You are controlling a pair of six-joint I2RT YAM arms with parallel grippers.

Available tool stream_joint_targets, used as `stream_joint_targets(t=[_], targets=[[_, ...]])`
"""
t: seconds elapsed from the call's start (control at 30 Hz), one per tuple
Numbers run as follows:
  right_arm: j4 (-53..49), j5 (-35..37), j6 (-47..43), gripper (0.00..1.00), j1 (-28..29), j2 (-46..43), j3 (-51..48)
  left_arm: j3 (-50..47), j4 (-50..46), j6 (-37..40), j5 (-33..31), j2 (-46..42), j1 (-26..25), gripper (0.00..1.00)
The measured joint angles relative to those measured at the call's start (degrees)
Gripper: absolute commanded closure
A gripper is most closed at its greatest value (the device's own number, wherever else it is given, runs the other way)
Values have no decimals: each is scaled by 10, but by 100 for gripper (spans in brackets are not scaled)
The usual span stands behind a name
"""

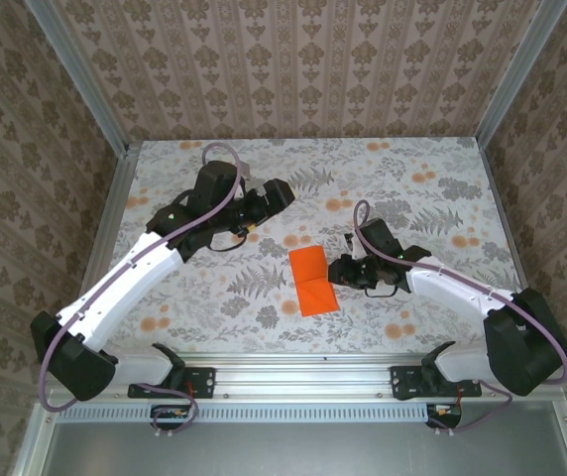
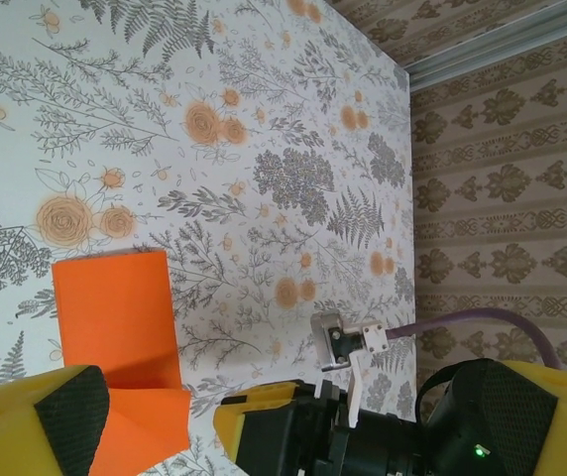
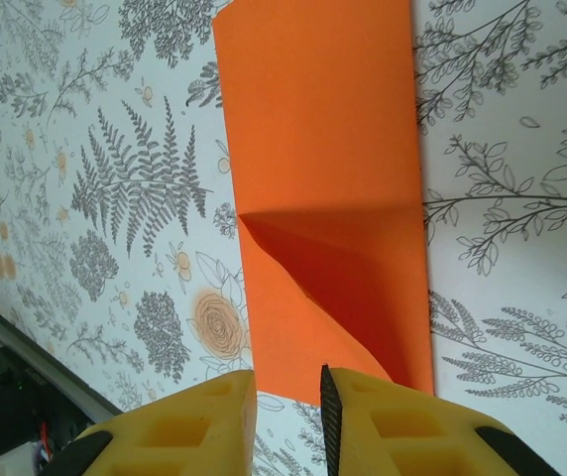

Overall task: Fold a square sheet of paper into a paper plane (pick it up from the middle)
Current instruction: Turn over the paper at the center of the table.

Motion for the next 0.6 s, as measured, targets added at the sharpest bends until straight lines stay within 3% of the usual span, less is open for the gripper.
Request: stream_joint_targets(t=[0.6], targets=[[-4,33,0,70,4,-2,0,-9,-44,1,-27,-85,-10,0]])
